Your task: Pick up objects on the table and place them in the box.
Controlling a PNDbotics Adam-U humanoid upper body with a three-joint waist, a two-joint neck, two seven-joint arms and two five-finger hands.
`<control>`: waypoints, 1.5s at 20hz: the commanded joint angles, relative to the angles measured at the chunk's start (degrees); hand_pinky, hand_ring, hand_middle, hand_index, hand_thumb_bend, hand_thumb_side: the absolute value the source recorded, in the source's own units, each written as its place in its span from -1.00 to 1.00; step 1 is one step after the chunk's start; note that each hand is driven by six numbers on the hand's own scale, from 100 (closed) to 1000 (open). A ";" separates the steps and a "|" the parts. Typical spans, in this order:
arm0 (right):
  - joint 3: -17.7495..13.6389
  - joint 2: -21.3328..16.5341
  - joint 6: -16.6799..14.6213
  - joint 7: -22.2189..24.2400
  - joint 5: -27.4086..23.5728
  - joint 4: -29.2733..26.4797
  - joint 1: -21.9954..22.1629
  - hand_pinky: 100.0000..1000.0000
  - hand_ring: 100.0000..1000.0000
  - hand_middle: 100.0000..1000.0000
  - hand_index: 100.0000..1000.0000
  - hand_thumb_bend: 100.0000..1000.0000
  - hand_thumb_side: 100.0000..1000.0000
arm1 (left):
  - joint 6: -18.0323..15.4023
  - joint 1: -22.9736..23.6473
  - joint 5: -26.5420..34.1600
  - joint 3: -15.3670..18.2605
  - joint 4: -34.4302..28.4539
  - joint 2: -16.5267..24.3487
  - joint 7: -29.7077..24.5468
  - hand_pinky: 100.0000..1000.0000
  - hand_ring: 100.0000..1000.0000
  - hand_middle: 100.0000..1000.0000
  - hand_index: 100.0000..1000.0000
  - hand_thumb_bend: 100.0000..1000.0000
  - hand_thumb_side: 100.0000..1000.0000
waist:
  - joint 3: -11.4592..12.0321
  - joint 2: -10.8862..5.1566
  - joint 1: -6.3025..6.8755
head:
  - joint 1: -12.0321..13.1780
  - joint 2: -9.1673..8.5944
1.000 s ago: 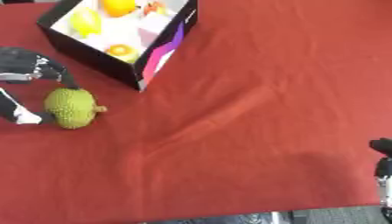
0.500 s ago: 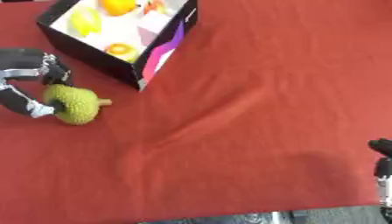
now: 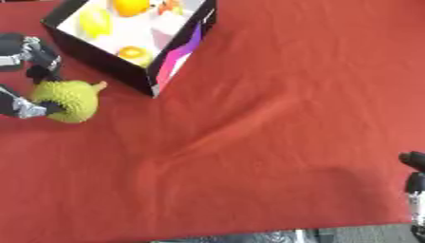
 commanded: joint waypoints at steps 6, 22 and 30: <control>-0.29 -2.25 -0.81 -0.16 -0.63 -0.96 -0.57 1.00 0.61 0.37 0.52 -1.00 -0.11 | -0.87 -14.44 2.17 5.88 9.61 -1.95 4.38 -0.69 -0.54 -0.33 -0.11 -0.01 -1.00 | -1.16 -1.27 0.76 | 1.20 -0.83; 0.16 -2.71 -0.27 1.39 -3.66 -0.96 -5.37 1.00 0.61 0.36 0.51 -1.00 -0.08 | -8.82 -34.93 -19.64 20.91 49.16 -23.71 9.82 -0.03 0.09 0.16 0.39 -1.00 -0.60 | -9.30 1.78 3.77 | 7.34 -5.63; -0.60 -3.56 -1.67 0.16 -3.24 -0.96 -2.26 1.00 0.62 0.37 0.52 -1.00 -0.13 | -4.07 -32.06 10.17 19.18 35.30 -19.98 0.89 0.37 0.53 0.52 0.58 -1.00 0.07 | -5.80 -0.94 1.94 | 4.48 -2.34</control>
